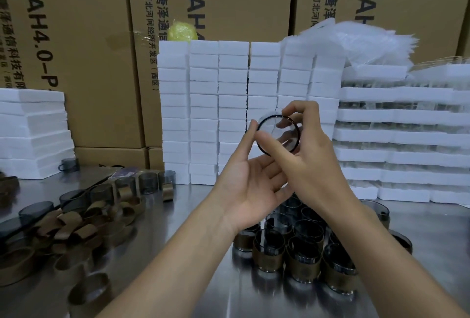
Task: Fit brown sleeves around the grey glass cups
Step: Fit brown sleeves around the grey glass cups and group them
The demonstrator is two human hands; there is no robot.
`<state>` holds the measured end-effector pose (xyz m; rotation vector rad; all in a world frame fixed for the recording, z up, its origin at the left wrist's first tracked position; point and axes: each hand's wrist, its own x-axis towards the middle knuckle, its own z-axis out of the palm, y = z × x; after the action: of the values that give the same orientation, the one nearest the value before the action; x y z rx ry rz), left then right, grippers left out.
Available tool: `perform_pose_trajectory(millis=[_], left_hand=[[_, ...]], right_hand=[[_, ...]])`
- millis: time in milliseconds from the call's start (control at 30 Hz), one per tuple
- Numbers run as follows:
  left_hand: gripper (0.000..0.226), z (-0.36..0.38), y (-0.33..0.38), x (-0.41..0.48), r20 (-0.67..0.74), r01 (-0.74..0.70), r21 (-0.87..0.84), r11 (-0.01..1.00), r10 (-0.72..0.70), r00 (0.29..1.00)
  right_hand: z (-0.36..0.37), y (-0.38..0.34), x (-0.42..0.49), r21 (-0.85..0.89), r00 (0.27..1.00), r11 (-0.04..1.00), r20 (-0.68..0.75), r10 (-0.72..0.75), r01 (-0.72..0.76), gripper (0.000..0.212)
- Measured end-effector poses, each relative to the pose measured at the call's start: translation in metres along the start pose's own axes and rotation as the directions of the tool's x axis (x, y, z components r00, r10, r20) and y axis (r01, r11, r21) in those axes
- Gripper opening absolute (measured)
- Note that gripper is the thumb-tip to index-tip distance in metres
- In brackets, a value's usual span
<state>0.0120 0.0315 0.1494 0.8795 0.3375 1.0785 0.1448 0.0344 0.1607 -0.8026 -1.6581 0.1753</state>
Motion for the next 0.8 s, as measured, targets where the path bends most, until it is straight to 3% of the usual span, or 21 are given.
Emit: perform_pose_trajectory(millis=[233,400,467,567,633,700,800], left_hand=[[0.068,0.000,0.008,0.000,-0.073,-0.182,0.064,0.981,0.186,0.980],[0.084,-0.001,0.006,0.001,-0.202,-0.348,0.372,0.860,0.441,0.874],[0.082,-0.008,0.007,0.004,-0.206,-0.385,0.445,0.809,0.511,0.835],[0.079,-0.014,0.010,0.007,-0.193,-0.423,0.544,0.725,0.599,0.777],[0.077,-0.015,0.010,0.008,-0.170,-0.436,0.622,0.651,0.656,0.736],[0.071,-0.017,0.011,0.009,-0.136,-0.455,0.672,0.585,0.701,0.700],[0.060,-0.018,0.013,0.009,-0.103,-0.477,0.684,0.551,0.721,0.685]], right_hand=[[-0.016,0.006,0.004,-0.101,0.960,0.991,0.275,-0.058,0.089,0.045],[0.001,0.003,-0.003,-0.159,0.944,0.972,0.307,-0.119,0.174,0.051],[0.008,0.003,-0.006,-0.116,0.956,0.987,0.283,-0.076,0.113,0.056],[0.017,-0.003,-0.007,0.203,0.944,0.970,0.325,0.063,-0.134,0.063],[0.021,-0.007,-0.007,0.341,0.925,0.907,0.362,0.114,-0.246,0.046],[0.024,-0.011,-0.007,0.369,0.924,0.886,0.352,0.147,-0.281,0.023],[0.022,-0.010,-0.007,0.370,0.918,0.869,0.343,0.202,-0.329,0.023]])
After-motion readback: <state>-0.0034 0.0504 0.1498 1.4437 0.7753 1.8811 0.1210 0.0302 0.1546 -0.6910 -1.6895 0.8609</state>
